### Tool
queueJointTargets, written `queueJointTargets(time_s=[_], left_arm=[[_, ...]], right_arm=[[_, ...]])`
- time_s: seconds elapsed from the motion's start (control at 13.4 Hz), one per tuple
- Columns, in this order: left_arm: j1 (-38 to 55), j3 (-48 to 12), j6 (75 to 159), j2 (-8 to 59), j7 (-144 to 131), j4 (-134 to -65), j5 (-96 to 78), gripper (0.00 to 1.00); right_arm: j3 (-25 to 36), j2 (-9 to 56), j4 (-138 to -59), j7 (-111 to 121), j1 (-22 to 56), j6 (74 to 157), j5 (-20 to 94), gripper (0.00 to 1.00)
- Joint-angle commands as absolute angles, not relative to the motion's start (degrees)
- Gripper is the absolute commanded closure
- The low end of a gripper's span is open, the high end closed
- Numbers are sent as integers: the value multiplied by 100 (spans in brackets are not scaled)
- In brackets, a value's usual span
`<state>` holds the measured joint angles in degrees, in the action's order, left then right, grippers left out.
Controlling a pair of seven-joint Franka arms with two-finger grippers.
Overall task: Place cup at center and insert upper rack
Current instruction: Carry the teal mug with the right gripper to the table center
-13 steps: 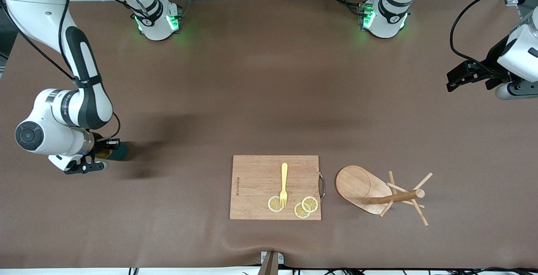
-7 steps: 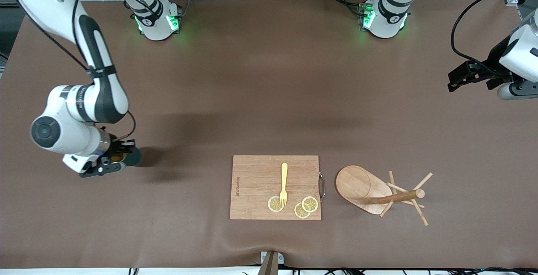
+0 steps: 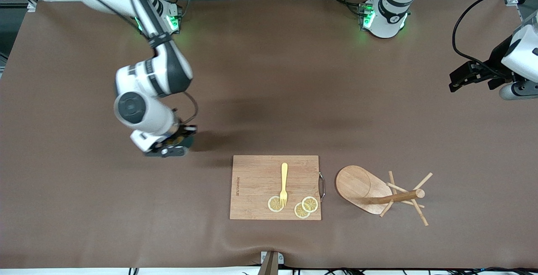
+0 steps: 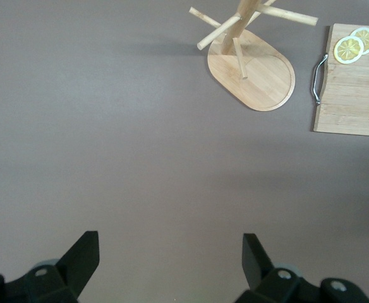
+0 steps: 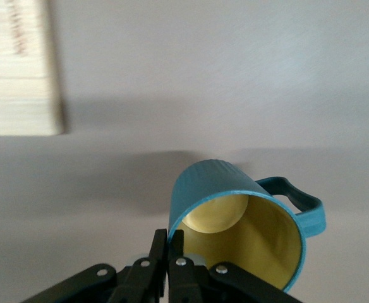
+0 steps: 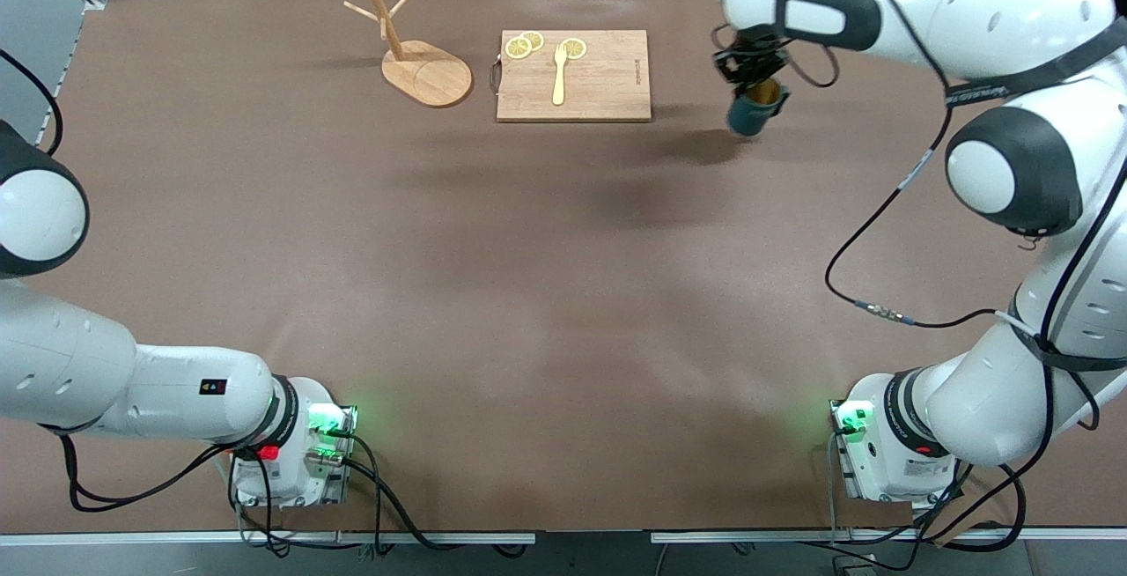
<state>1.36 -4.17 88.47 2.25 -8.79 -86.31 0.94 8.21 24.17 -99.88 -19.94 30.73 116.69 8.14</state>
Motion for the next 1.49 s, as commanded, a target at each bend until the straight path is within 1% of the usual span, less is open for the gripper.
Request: queueJointTargets(time_s=[0.0, 0.15, 0.3, 0.45, 0.67, 0.82, 0.97, 1.19, 1.42], left_arm=[[105, -431, 8798, 176, -861, -8639, 158, 0], [97, -439, 8798, 193, -844, -8640, 158, 0], [97, -431, 8798, 202, -879, -8640, 167, 0], [97, -431, 8798, 211, -879, -8666, 167, 0], [114, -439, 8780, 202, -896, -8701, 167, 0], [149, -448, 8728, 289, -905, -8684, 176, 0], [158, -448, 8736, 308, -879, -8666, 202, 0], [132, -466, 8736, 299, -896, -8657, 193, 0], [158, -475, 8736, 308, -905, -8675, 220, 0]], right_arm=[[800, 2294, -10020, -2932, 3610, 11602, 984, 100], [695, 2303, -10020, -3723, 4015, 11610, 984, 100], [476, 2329, -10011, -4391, 4253, 11698, 993, 100], [414, 2390, -9984, -4910, 4604, 11821, 1011, 100], [352, 2592, -9984, -5851, 5087, 12400, 1046, 100], [352, 2707, -9976, -6308, 5369, 12533, 1046, 100], [352, 2724, -9967, -6783, 5589, 12533, 1037, 100], [352, 3005, -9669, -7188, 5888, 12524, 1037, 100], [352, 3251, -9501, -7374, 5977, 12533, 1002, 100]])
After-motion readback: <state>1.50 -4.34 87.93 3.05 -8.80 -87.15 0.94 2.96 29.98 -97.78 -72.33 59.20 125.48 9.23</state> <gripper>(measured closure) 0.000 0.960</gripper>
